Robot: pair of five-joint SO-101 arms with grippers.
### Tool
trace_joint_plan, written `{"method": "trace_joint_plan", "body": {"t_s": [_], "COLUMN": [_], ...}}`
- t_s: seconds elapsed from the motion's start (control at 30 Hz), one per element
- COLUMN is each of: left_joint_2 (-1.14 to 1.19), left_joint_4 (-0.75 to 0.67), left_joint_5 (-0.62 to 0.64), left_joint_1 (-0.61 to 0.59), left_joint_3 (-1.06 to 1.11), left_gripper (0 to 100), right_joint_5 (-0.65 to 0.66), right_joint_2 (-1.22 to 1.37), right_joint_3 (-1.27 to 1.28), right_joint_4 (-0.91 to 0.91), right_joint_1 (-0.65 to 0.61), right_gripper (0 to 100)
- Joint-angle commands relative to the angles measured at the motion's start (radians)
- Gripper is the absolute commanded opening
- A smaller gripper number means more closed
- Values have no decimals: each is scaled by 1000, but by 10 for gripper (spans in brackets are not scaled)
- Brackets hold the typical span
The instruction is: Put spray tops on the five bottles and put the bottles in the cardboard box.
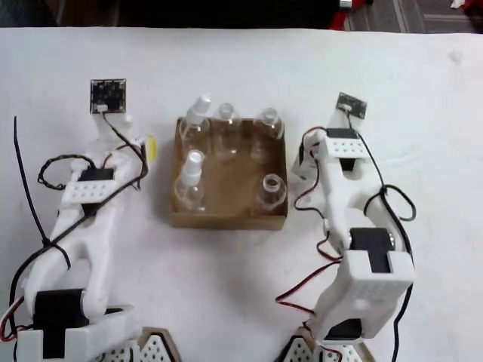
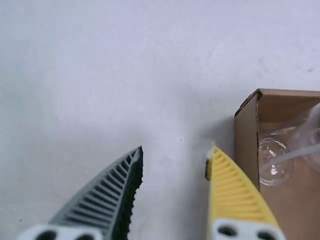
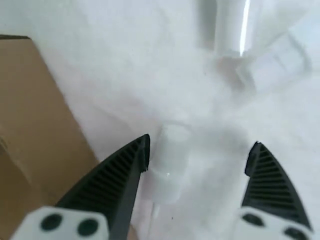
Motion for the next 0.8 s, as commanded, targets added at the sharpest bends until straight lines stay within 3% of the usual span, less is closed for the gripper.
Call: {"method": "trace_joint_plan", "body": {"t_s": [0.0,0.13,0.77], "left_joint_2": [-50,-50,-48], "left_joint_4": [-25,-25,-29], "left_joint_5": [-11,-11,-11], "left_joint_1": [7,7,8], "left_joint_3": [-2,-2,-2], "left_gripper": [195,195,195], "right_joint_5": [-9,-9,-3], "right_joint_2": [16,12,-165], "right_joint_3": [-11,-11,-3], "right_joint_4": [-41,-38,10], "right_joint_1": [-4,-2,102], "right_gripper": [176,55,45]}}
